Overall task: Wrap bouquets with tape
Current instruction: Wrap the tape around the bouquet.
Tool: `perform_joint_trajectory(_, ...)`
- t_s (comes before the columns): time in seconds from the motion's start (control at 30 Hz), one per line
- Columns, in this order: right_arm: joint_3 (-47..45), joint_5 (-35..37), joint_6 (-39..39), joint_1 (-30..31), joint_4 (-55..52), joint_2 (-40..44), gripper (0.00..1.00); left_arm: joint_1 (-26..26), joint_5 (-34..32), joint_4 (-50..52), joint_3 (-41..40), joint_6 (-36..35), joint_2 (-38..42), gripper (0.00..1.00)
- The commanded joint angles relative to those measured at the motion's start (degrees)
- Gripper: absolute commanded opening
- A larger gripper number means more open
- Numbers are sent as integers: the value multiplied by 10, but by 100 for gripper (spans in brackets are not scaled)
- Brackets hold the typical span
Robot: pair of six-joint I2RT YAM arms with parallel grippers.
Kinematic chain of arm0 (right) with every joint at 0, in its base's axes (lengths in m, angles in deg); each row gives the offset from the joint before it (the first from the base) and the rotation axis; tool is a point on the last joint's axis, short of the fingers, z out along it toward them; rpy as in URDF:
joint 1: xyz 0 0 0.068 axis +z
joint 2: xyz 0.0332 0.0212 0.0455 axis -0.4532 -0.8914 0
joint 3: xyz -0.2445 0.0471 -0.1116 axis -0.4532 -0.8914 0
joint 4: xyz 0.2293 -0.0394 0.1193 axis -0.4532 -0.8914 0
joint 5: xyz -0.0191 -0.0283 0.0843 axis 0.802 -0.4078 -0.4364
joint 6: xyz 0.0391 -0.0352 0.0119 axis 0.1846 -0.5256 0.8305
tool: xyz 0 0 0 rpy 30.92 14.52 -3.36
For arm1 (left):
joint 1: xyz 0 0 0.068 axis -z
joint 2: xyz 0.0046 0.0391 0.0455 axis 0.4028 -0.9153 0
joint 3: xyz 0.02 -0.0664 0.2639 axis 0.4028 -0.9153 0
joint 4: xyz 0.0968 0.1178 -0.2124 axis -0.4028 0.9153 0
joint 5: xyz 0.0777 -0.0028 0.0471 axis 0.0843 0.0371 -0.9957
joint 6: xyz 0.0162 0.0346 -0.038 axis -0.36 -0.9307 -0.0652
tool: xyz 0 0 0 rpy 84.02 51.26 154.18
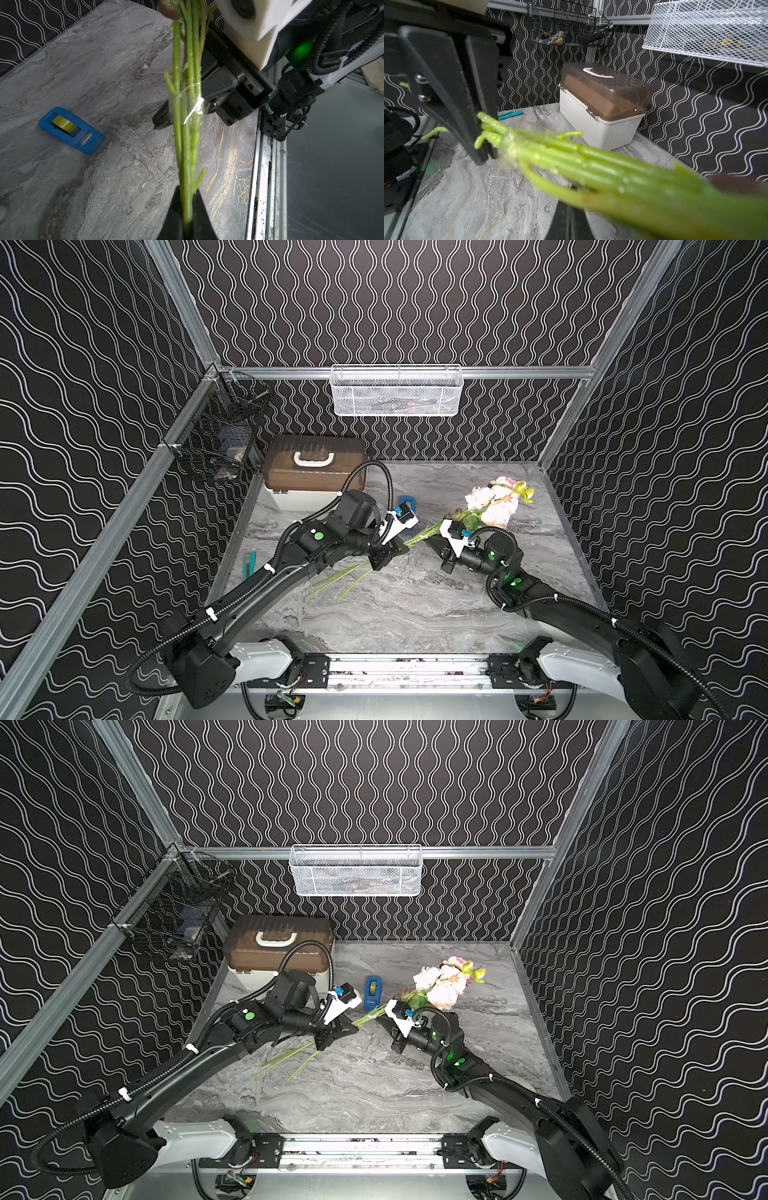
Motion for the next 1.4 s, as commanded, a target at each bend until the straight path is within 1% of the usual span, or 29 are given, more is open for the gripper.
perform_joint_trajectory(0.0, -13, 2, -7, 1, -20, 8, 0, -1, 8, -31, 1, -7, 1, 0)
perform_joint_trajectory(0.1, -19, 9, -15, 1, -50, 26, 0, -1, 7, -40, -6, -5, 4, 0)
perform_joint_trajectory(0.23, -13, -39, -5, 5, -95, 68, 0, 0, -13, -31, -5, -10, -9, 0)
perform_joint_trajectory(0.4, -14, -66, 35, 13, -85, 112, 0, -1, -47, -29, -6, -11, -26, 0)
perform_joint_trajectory(0.5, 0, -86, 42, 19, -93, 106, 0, -1, -44, -30, -1, -1, -36, 0)
perform_joint_trajectory(0.77, 50, -28, 76, 35, -51, 34, 0, 10, -58, -32, -9, -7, -40, 0)
perform_joint_trajectory(0.8, 55, -18, 82, 36, -44, 26, 4, 11, -60, -31, -6, -7, -43, 0)
perform_joint_trajectory(0.87, 63, -1, 89, 37, -39, 13, 21, 11, -58, -33, -6, -4, -42, 0)
perform_joint_trajectory(0.9, 66, 11, 92, 38, -39, 10, 25, 11, -57, -37, -8, -3, -41, 0)
perform_joint_trajectory(1.0, 61, 41, 100, 41, -62, 30, 32, 11, -72, -57, -16, 10, -33, 0)
perform_joint_trajectory(1.13, 51, 81, 146, 43, -132, 103, 36, 11, -100, -87, -28, 34, -23, 0)
perform_joint_trajectory(1.2, 60, 95, 181, 43, -195, 149, 40, 11, -105, -104, -35, 43, -20, 0)
perform_joint_trajectory(1.27, 67, 88, 206, 45, -252, 190, 41, 11, -111, -111, -36, 46, -19, 0)
perform_joint_trajectory(1.37, 58, 120, 276, 44, -298, 235, 45, 11, -122, -127, -42, 58, -14, 0)
